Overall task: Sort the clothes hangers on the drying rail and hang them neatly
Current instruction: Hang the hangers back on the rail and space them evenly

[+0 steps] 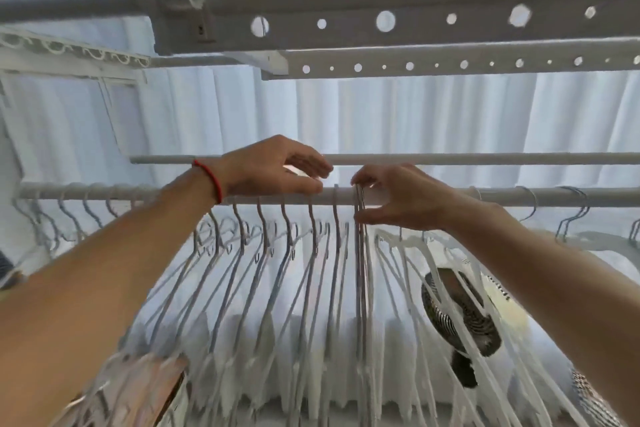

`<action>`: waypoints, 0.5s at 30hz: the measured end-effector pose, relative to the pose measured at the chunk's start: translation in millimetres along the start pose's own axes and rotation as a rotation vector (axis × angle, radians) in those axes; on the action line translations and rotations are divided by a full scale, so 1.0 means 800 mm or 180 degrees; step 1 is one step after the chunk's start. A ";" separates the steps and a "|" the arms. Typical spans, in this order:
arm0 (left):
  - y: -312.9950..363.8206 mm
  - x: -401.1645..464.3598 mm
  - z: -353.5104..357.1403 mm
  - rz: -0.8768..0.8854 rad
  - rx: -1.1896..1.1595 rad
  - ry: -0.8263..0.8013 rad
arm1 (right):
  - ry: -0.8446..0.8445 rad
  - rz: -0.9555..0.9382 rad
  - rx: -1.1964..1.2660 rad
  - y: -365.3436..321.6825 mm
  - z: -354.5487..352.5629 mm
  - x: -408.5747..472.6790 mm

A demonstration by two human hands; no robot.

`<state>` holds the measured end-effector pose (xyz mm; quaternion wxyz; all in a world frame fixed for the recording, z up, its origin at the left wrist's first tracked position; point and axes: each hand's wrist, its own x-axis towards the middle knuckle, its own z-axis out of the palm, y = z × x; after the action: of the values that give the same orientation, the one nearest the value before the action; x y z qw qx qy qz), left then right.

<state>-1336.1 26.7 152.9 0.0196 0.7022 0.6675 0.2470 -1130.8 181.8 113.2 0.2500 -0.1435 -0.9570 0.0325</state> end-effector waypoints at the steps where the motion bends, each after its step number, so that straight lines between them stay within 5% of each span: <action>1: 0.007 0.001 0.008 -0.0020 0.0132 -0.0002 | -0.0003 -0.0029 -0.0008 0.001 -0.002 -0.001; 15: 0.032 0.020 0.053 -0.0058 0.0452 0.0044 | 0.0126 0.0023 0.0145 -0.003 -0.004 -0.005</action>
<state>-1296.6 51.6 130.2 -0.0326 0.6940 0.6898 0.2037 -1126.4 178.0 114.4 0.2720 -0.1417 -0.9504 0.0524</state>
